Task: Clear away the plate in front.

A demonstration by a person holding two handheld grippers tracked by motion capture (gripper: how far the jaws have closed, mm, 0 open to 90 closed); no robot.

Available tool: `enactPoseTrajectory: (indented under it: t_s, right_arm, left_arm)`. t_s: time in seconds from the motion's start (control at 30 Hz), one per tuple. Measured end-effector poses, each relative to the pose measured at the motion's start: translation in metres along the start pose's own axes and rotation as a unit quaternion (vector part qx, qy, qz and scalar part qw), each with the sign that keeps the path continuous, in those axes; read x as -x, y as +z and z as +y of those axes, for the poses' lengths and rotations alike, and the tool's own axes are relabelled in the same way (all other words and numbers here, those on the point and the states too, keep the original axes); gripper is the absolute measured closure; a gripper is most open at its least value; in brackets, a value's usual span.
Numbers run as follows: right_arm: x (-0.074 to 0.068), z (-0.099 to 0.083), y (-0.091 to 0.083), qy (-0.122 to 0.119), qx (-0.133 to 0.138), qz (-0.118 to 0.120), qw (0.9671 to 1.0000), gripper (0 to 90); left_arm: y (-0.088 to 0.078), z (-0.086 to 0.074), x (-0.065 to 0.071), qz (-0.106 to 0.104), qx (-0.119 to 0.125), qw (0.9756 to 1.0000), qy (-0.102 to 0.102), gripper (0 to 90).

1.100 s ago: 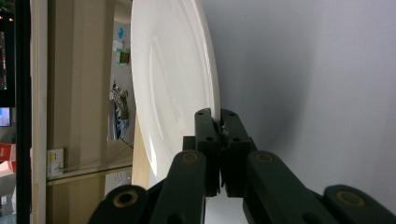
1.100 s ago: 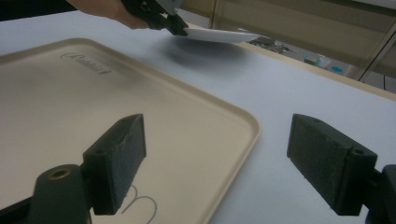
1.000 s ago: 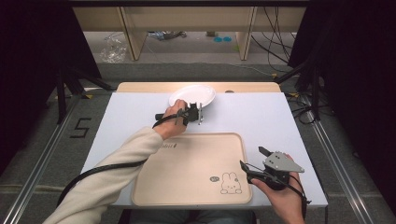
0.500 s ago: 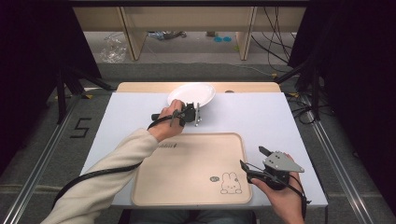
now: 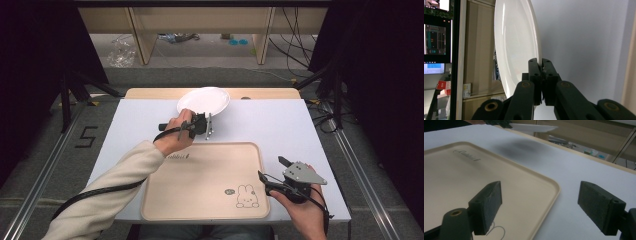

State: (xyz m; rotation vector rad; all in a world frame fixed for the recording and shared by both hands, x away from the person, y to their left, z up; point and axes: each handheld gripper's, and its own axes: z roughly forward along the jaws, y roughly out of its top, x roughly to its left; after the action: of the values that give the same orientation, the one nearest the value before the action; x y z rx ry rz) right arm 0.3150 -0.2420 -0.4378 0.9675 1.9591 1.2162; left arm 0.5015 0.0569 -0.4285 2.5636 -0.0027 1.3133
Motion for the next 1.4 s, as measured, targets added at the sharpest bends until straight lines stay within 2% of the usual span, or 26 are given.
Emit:
enactPoseTrajectory:
  t_s: [0.33,0.43,0.5,0.57,0.63,0.67,0.93,0.97,1.0,1.03,1.07,1.13,1.17,1.23,1.3,1.33,1.4]
  right_arm:
    - [0.0,0.0,-0.001,0.01,-0.008,0.005,0.9999,20.4]
    - [0.002,0.001,-0.003,0.003,-0.007,-0.003,1.0,20.4]
    - [0.001,0.0,-0.001,0.009,-0.004,-0.001,1.0,20.4]
    - [0.002,0.0,-0.001,0.004,-0.004,-0.001,1.0,20.4]
    - [0.002,0.0,-0.001,0.005,-0.003,-0.001,1.0,20.4]
    - [0.002,0.0,-0.001,0.005,-0.005,0.0,1.0,20.4]
    - [0.002,0.0,-0.001,0.003,-0.002,-0.006,1.0,20.4]
    - [0.001,0.001,-0.003,0.007,-0.012,-0.001,0.9999,20.4]
    - [0.002,0.0,-0.002,0.004,-0.002,-0.006,1.0,20.4]
    - [0.002,0.001,-0.003,0.007,-0.012,-0.003,0.9999,20.4]
    - [0.002,0.0,-0.003,0.009,-0.013,-0.002,0.9999,20.4]
    - [0.002,0.0,-0.002,0.009,-0.009,-0.002,0.9999,20.4]
    - [0.003,0.0,-0.002,0.002,-0.005,-0.005,1.0,20.4]
    - [0.002,0.0,-0.003,0.009,-0.013,-0.002,0.9999,20.4]
    - [0.002,0.0,-0.003,0.009,-0.013,-0.003,0.9999,20.4]
    - [0.002,0.0,-0.003,0.008,-0.014,-0.003,0.9999,20.4]
    - [0.002,0.0,-0.003,0.008,-0.014,-0.003,0.9999,20.4]
  left_arm:
    - [-0.014,0.001,0.004,0.005,0.009,0.9999,0.003,87.5]
    - [-0.019,0.001,0.006,0.009,0.01,0.9999,-0.001,87.5]
    - [-0.021,0.001,0.006,0.009,0.011,0.9999,-0.002,87.5]
    - [-0.023,0.0,0.006,0.013,0.012,0.9998,0.007,87.5]
    - [-0.026,-0.001,0.006,0.014,0.012,0.9998,0.006,87.5]
    - [-0.028,-0.001,0.005,0.02,0.012,0.9996,0.013,87.5]
    - [-0.036,-0.003,0.01,0.019,0.012,0.9995,0.024,87.5]
    - [-0.037,-0.003,0.011,0.015,0.012,0.9996,0.022,87.5]
    - [-0.038,-0.003,0.011,0.019,0.014,0.9994,0.027,87.4]
    - [-0.04,-0.003,0.012,0.019,0.015,0.9993,0.029,87.4]
    - [-0.041,-0.003,0.013,0.016,0.014,0.9995,0.025,87.5]
    - [-0.044,-0.002,0.013,0.021,0.016,0.9991,0.034,87.4]
    - [-0.045,-0.002,0.015,0.022,0.019,0.9992,0.029,87.5]
    - [-0.048,-0.001,0.015,0.023,0.014,0.9989,0.037,87.5]
    - [-0.05,0.0,0.017,0.024,0.02,0.9989,0.034,87.5]
    - [-0.052,0.0,0.017,0.022,0.016,0.9988,0.042,87.5]
    - [-0.055,0.001,0.018,0.02,0.018,0.9986,0.045,87.5]
